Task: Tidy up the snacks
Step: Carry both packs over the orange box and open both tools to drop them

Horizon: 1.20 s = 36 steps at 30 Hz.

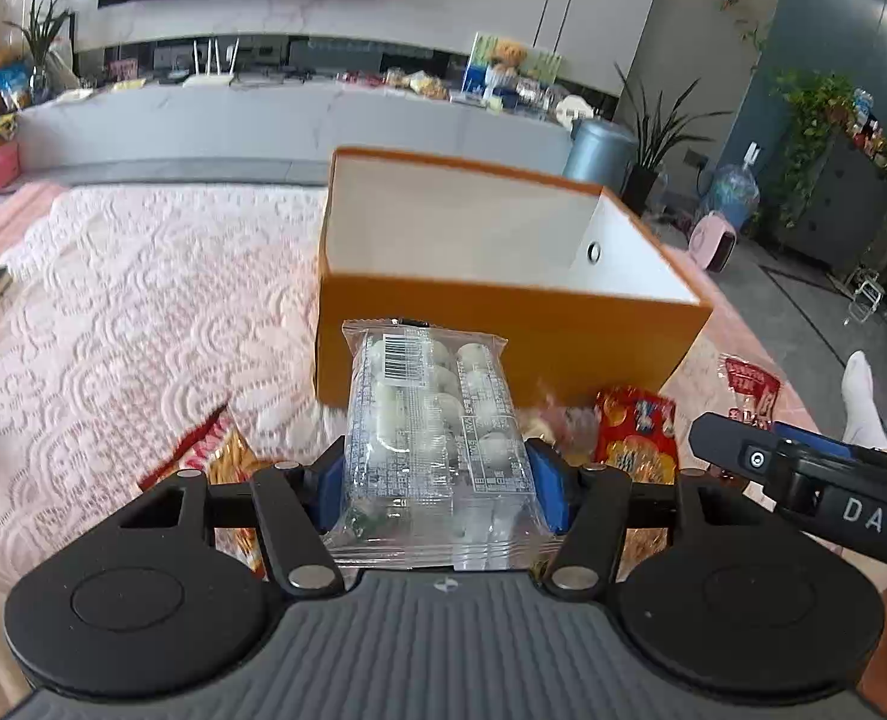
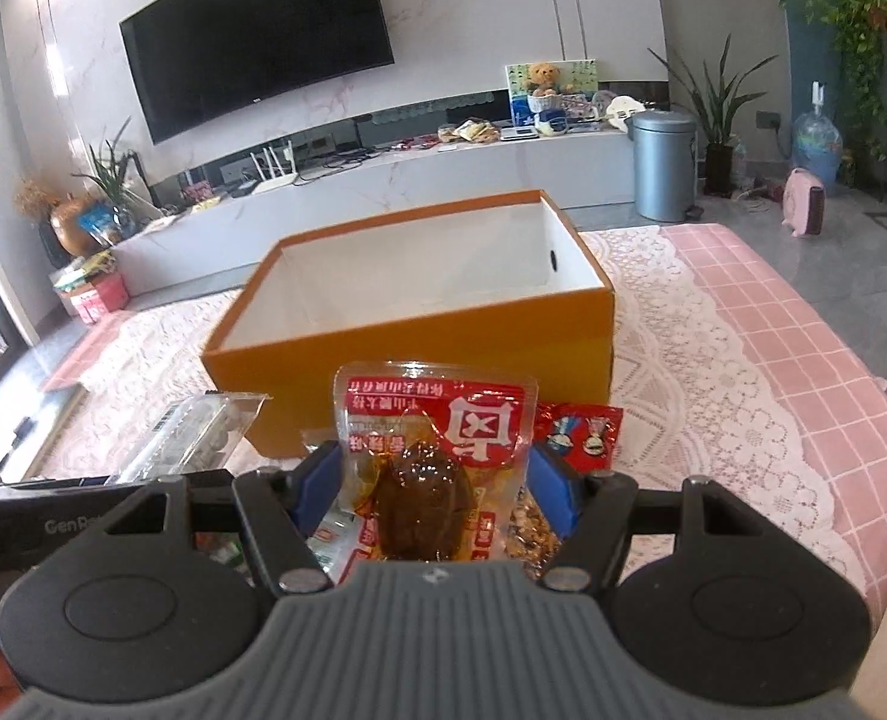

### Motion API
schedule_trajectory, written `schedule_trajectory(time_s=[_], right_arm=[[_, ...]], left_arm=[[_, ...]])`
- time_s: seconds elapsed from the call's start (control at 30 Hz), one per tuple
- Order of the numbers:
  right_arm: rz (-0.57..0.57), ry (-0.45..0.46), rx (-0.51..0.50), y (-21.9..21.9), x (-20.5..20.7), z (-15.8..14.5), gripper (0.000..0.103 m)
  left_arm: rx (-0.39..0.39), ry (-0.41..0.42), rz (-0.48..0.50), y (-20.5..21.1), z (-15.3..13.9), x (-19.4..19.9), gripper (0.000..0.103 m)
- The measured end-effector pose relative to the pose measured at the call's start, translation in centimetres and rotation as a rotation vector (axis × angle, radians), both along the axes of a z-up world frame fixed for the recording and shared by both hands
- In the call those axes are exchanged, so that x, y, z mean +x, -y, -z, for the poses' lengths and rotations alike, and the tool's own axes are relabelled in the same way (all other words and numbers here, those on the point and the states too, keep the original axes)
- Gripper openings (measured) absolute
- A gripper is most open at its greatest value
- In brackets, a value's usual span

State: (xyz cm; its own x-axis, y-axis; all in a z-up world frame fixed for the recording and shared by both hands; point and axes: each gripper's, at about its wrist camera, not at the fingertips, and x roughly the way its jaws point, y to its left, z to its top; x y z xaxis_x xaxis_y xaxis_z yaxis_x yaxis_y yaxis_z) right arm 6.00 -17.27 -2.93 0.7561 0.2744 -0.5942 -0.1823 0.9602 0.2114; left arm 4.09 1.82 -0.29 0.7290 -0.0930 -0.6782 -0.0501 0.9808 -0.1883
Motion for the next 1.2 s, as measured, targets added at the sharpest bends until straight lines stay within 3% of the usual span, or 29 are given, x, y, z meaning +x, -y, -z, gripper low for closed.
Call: schedule_trajectory(time_s=[0.27,0.67,0.87,1.03,1.2], right_arm=[[-0.041,0.035,0.040,0.5,2.3,-3.3,0.065],[-0.056,0.158,0.019,-1.6,8.7,-7.7,0.065],[-0.054,0.172,0.005,-3.5,13.0,-7.4,0.065],[-0.041,0.162,-0.020,-4.5,16.9,-5.9,0.066],[-0.046,0.044,-0.055,-5.6,21.0,-3.1,0.066]], left_arm=[[0.051,0.067,0.000,0.8,-2.4,2.5,0.069],[0.120,0.143,0.009,1.2,-4.8,8.4,0.069],[0.149,0.148,-0.001,0.8,-4.2,11.2,0.069],[0.141,0.094,0.001,0.3,-2.9,14.0,0.069],[0.117,0.014,0.034,-0.3,-0.7,16.4,0.069]])
